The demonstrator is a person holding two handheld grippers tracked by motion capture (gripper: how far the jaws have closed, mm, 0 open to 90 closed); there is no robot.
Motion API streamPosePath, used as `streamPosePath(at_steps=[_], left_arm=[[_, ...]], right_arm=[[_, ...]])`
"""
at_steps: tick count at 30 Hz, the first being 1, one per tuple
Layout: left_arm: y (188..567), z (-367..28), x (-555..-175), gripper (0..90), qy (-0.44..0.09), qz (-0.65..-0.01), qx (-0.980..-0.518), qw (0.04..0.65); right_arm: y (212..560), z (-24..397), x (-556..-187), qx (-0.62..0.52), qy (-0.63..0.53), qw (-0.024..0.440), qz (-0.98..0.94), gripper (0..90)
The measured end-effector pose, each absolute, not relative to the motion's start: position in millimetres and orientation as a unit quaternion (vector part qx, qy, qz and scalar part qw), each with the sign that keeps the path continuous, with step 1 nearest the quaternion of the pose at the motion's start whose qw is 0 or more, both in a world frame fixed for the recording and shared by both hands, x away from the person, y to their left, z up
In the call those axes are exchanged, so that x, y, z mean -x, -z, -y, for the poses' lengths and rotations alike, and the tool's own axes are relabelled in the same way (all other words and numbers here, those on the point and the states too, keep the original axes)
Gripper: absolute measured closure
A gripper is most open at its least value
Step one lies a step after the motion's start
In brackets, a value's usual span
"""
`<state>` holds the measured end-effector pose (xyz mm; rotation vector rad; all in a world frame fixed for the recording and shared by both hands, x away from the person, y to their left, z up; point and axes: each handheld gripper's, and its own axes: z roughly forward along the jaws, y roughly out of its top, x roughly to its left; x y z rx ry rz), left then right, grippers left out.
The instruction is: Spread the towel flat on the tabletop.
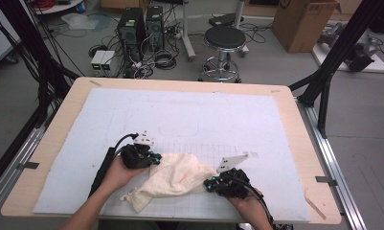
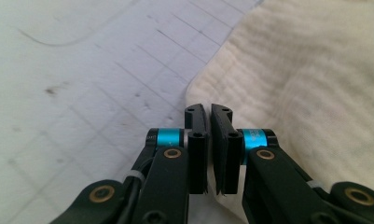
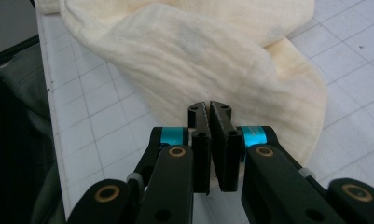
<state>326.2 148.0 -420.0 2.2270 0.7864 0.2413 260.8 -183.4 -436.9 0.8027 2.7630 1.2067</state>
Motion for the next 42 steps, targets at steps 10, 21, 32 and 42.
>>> streamPosePath(at_steps=[10,21,32,42], left_arm=[[395,-190,-325,85.8,-0.162,-0.359,-0.81,0.434],[402,-207,-312,85.6,-0.142,-0.349,-0.826,0.42],[410,-214,-298,85.2,-0.14,-0.338,-0.819,0.443],[417,-218,-292,85.2,-0.139,-0.339,-0.812,0.454]], right_arm=[[438,182,-261,-0.262,-0.387,0.014,-0.884,86.4],[401,177,-276,-0.265,-0.44,0.043,-0.857,71.3],[419,154,-323,-0.297,-0.382,0.04,-0.874,66.8],[430,147,-328,-0.287,-0.342,0.019,-0.895,88.0]])
